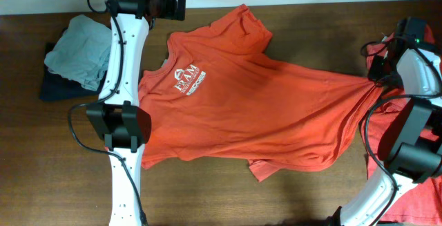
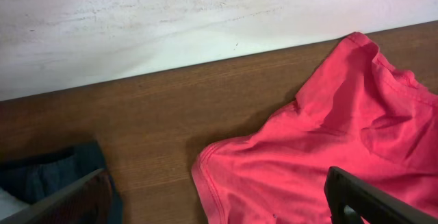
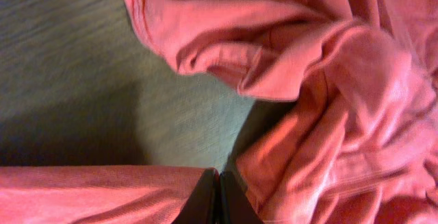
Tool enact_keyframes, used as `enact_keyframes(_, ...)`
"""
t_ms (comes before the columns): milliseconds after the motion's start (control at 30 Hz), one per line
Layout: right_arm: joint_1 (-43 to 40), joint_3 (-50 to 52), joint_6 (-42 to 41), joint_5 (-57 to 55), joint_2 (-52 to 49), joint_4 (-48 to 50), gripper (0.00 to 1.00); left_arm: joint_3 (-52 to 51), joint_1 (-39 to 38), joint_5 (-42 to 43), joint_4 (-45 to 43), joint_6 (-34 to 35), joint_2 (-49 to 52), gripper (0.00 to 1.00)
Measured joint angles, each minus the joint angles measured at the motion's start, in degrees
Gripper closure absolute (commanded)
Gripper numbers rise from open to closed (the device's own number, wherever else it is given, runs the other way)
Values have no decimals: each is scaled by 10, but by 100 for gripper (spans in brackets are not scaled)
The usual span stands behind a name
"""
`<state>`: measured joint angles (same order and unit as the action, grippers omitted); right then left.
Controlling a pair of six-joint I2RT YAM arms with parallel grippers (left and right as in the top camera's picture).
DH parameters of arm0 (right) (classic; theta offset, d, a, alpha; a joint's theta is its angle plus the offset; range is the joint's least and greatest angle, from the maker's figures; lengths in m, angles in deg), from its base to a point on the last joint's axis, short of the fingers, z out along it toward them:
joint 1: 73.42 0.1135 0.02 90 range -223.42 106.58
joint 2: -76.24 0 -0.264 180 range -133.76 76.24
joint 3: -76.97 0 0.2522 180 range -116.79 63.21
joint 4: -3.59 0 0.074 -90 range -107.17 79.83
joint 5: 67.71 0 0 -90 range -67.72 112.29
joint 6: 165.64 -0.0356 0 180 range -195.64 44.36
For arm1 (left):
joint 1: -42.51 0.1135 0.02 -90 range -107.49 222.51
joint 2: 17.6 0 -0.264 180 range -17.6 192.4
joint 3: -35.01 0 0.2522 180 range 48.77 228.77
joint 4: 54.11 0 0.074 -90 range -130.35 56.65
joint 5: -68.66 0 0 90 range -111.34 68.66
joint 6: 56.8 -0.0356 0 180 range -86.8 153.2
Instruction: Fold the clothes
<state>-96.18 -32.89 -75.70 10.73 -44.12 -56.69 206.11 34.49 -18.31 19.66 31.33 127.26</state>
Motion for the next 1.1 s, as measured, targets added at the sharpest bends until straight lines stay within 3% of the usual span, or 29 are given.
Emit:
enact_keyframes(300, -1, 0, 14, 0, -22, 78, 95, 0, 0, 0, 0, 0, 0, 1)
enact_keyframes(367, -1, 0, 16, 0, -22, 93, 77, 0, 0, 0, 0, 0, 0, 1)
enact_keyframes(433, -1, 0, 19, 0, -22, 102, 69, 0, 0, 0, 0, 0, 0, 1)
enact_keyframes(467, -1, -2, 22, 0, -22, 102, 55, 0, 0, 0, 0, 0, 0, 1)
enact_keyframes(533, -1, -14, 26, 0, -23, 89, 7, 0, 0, 0, 0, 0, 0, 1)
enact_keyframes(567, -1, -22, 32, 0, -24, 83, 0, 0, 0, 0, 0, 0, 0, 1)
enact_keyframes(733, -1, -99, 38, 22, -26, 1, 1, 0, 0, 0, 0, 0, 0, 1)
enact_keyframes(933, -1, -254, 16, 108, -27, -222, 1, 0, 0, 0, -1, 0, 0, 1)
enact_keyframes(1100, -1, -343, 14, 180, -26, -306, 1, 0, 0, 0, 0, 0, 0, 1)
